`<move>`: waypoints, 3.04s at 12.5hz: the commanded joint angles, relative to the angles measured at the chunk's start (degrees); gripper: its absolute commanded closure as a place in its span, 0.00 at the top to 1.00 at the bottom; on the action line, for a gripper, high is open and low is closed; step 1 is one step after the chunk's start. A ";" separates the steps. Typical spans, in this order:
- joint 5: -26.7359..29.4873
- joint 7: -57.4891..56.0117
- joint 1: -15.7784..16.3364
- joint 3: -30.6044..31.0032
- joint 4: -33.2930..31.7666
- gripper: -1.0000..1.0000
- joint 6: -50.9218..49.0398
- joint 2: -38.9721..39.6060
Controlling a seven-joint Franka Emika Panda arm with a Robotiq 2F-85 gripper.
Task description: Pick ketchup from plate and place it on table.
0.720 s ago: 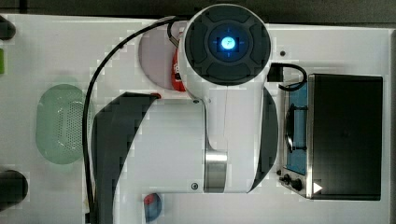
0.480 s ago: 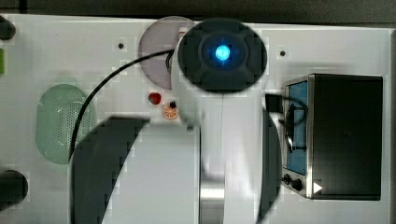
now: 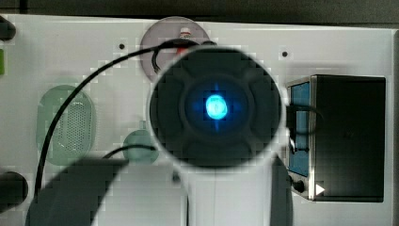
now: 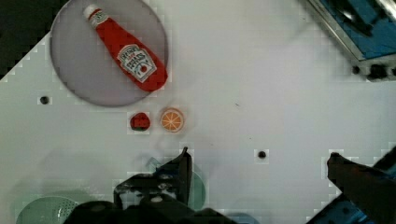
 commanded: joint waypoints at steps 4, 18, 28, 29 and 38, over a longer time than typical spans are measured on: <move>0.44 -18.70 0.81 1.93 -1.22 1.00 8.46 17.37; -9.77 -31.86 4.06 1.85 0.26 1.00 45.93 45.52; -9.83 -31.85 4.01 1.63 0.64 0.61 55.27 50.51; -9.82 -31.82 3.99 1.61 0.63 0.61 55.08 50.11; -9.49 -28.53 2.02 1.28 -0.27 0.61 38.86 30.23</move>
